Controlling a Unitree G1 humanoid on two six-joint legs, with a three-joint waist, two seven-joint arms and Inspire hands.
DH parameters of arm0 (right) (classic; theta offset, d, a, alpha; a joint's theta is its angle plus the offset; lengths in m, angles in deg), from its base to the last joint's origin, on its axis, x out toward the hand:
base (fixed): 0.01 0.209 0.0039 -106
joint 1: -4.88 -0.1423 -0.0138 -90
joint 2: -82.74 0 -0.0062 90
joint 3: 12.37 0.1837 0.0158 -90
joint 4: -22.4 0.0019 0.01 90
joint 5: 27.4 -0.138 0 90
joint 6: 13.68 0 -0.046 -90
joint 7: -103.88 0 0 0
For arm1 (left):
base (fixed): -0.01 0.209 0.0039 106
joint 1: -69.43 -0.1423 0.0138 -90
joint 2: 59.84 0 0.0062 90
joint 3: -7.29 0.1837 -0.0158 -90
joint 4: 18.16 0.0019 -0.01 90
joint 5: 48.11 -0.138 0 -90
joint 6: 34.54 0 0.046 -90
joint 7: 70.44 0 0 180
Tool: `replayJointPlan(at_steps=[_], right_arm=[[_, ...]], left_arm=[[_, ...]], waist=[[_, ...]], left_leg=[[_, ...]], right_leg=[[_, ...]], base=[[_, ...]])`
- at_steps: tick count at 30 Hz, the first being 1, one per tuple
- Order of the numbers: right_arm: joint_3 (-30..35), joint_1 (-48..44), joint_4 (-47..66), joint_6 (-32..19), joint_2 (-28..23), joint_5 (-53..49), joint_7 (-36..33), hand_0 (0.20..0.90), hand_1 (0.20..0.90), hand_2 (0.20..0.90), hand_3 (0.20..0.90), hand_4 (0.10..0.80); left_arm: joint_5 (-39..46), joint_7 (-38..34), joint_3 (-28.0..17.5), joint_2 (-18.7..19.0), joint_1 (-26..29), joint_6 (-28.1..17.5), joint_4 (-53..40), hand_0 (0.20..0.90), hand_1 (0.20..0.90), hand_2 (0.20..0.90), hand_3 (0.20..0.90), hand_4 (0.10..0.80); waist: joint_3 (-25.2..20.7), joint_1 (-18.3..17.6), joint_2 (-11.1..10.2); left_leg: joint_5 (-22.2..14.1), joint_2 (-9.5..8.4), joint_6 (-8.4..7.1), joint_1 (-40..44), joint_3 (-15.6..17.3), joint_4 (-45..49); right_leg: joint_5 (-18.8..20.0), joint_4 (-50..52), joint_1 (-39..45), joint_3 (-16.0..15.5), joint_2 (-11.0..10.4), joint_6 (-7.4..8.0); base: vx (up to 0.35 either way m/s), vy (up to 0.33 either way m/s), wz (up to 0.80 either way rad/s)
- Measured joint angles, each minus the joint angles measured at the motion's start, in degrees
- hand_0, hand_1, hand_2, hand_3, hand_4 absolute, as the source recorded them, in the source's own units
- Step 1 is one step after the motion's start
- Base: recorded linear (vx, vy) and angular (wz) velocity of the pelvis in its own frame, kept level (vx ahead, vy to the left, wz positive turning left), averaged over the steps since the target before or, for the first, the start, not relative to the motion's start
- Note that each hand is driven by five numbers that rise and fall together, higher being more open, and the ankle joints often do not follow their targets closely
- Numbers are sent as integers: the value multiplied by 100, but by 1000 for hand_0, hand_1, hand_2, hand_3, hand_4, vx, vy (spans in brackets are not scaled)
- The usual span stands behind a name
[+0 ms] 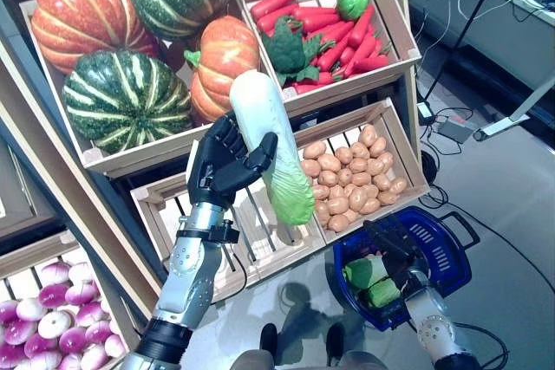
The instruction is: Put vegetables into the basket
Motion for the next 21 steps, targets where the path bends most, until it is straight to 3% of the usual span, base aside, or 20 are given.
replayJointPlan(at_steps=[5,10,15,21], right_arm=[[-4,85,547,-2,-25,-371,1256,900,900,900,900,800],[-27,91,969,0,-71,-369,1572,900,900,900,900,800],[-271,87,1428,45,-567,-363,1891,900,900,900,900,800],[-707,36,1593,298,-967,-363,2009,900,900,900,900,800]], left_arm=[[913,481,-46,-11,-43,684,-8,300,300,300,300,400],[1185,759,-94,-2,-276,1229,-183,300,300,300,300,400],[1215,1083,-15,55,-369,1773,-365,300,300,300,300,400],[1209,1269,235,207,-369,1987,-445,300,300,300,300,400]], waist=[[-48,16,-1],[-58,35,-10],[-64,34,-9],[-190,40,50]], left_leg=[[11,-10,24,6,-1,1],[11,-17,25,16,-13,0],[10,-17,24,59,-30,-1],[6,-17,27,54,-57,-2]], right_leg=[[1,1,17,-21,-12,0],[-1,0,35,-31,-21,2],[-3,-1,85,-49,-22,4],[-6,-1,86,-71,-24,4]], base=[[4,0,1],[0,0,0],[0,0,0],[0,0,0]])
